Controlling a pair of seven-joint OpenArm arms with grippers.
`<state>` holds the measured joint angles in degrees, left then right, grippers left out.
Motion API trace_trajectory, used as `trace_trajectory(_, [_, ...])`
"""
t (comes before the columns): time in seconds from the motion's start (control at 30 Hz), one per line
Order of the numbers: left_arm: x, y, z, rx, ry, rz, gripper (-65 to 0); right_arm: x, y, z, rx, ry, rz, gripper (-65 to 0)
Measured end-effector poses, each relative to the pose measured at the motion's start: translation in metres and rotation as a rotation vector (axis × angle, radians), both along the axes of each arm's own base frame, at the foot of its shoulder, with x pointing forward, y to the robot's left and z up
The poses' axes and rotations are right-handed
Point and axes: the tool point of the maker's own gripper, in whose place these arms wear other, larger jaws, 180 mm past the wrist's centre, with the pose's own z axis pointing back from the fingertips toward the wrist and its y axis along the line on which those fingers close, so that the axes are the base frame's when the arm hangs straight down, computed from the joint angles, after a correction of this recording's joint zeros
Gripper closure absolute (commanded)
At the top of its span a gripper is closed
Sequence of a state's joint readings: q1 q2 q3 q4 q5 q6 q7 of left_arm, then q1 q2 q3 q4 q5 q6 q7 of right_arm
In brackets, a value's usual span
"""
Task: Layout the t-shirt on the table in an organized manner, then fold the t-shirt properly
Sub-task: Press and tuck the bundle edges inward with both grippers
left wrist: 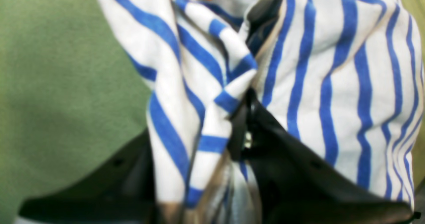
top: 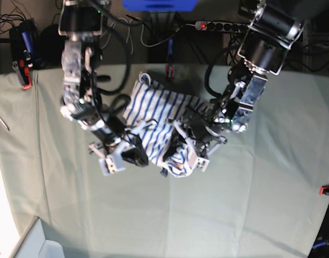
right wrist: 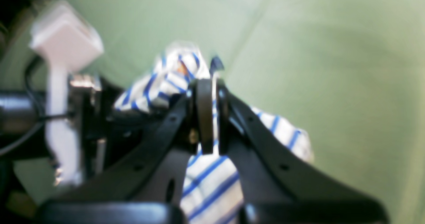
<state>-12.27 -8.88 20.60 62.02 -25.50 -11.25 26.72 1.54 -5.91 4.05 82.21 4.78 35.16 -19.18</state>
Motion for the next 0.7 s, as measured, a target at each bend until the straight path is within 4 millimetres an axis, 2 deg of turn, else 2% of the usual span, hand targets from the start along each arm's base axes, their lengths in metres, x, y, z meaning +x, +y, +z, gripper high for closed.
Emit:
trace_trajectory(0.07, [-0.001,0.001,-0.001,0.002,0.002,0.002,-0.1,0.008,0.003,-0.017,0.047,0.046,-0.002,0.0])
trace_trajectory(0.17, [-0.001,0.004,-0.008,-0.001,0.012,0.016,-0.1,0.007,0.005,-0.050,0.079,0.114,-0.012,0.0])
trace_trajectory(0.33, [-0.002,0.009,-0.019,-0.025,0.039,0.035,-0.1,-0.009,-0.023,-0.095,0.163,0.151,-0.105,0.0])
trace_trajectory(0.53, [0.000,0.011,-0.024,-0.039,0.053,0.040,-0.1,-0.014,-0.052,-0.109,0.210,0.122,-0.159,0.0])
trace_trajectory(0.7, [0.000,0.011,-0.025,-0.045,0.054,0.043,-0.1,-0.013,-0.050,-0.106,0.203,0.115,-0.150,0.0])
